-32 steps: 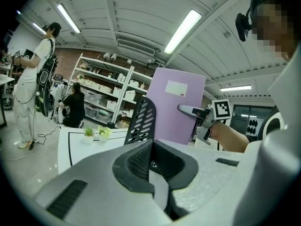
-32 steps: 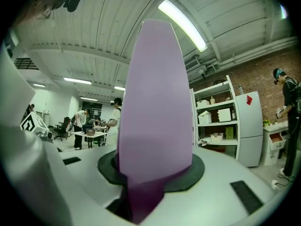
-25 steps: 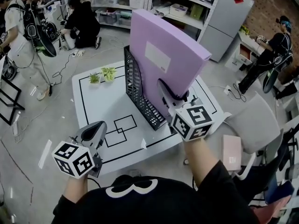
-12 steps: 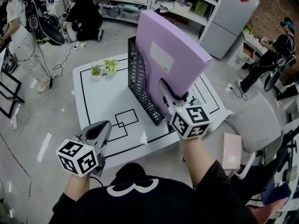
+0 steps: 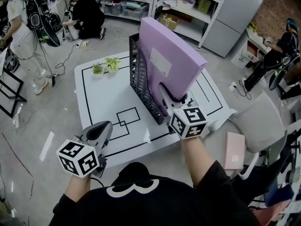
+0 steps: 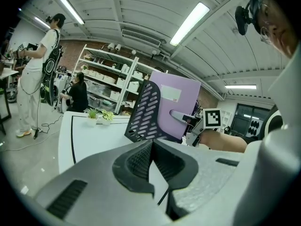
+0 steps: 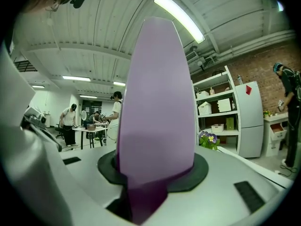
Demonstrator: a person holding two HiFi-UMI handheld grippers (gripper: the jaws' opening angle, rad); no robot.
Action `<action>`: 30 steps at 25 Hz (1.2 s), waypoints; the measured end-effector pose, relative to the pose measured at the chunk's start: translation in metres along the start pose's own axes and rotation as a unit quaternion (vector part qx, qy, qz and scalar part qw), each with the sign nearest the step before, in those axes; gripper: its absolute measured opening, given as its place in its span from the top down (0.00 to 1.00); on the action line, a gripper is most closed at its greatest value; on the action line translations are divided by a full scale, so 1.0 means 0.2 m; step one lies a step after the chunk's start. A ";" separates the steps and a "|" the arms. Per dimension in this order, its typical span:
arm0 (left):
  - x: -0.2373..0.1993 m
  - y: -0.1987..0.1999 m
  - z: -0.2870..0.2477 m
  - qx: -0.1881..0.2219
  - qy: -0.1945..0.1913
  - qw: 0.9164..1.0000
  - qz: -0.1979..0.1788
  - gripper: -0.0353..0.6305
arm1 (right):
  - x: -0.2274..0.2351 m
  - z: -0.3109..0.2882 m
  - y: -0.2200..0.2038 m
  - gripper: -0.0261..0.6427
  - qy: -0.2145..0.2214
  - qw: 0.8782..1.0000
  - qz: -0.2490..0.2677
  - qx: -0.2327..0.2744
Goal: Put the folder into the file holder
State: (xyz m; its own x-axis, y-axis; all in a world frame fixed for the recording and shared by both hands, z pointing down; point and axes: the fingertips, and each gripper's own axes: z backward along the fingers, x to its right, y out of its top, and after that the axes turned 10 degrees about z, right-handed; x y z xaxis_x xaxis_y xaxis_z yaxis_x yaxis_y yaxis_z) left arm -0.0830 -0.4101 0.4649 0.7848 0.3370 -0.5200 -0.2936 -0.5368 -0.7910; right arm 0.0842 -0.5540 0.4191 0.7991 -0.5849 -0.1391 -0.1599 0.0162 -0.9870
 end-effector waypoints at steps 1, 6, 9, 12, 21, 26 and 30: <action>0.00 0.00 0.01 0.000 0.002 1.000 0.000 0.94 | 0.00 0.00 -0.01 0.73 0.002 1.000 0.001 -0.003; -0.01 0.02 0.03 0.003 0.009 1.000 -0.001 0.94 | -0.01 0.00 -0.08 0.70 0.009 0.999 -0.003 -0.034; -0.02 0.03 0.03 0.002 0.008 1.000 -0.001 0.94 | -0.03 0.00 -0.12 0.69 0.017 0.999 0.008 -0.051; -0.02 0.03 0.04 -0.002 0.005 1.000 0.000 0.94 | -0.05 -0.01 -0.13 0.64 0.027 0.997 0.015 -0.066; 0.06 0.05 0.14 -0.028 -0.006 1.000 -0.010 0.94 | -0.07 0.12 -0.01 0.52 0.008 0.997 0.017 -0.073; 0.14 0.06 0.21 -0.037 -0.017 0.999 -0.021 0.94 | -0.09 0.24 0.03 0.51 -0.009 0.997 0.007 -0.073; 0.20 0.07 0.26 -0.030 -0.031 0.999 -0.030 0.94 | -0.11 0.36 0.09 0.52 -0.028 0.998 0.008 -0.065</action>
State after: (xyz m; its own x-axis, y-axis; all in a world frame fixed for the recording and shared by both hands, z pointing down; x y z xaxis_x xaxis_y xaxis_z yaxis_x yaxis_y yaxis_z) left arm -0.0845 -0.3633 0.4167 0.7647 0.4161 -0.4919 -0.2116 -0.5590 -0.8017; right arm 0.1051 -0.4826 0.3988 0.8260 -0.5397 -0.1625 -0.2433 -0.0814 -0.9665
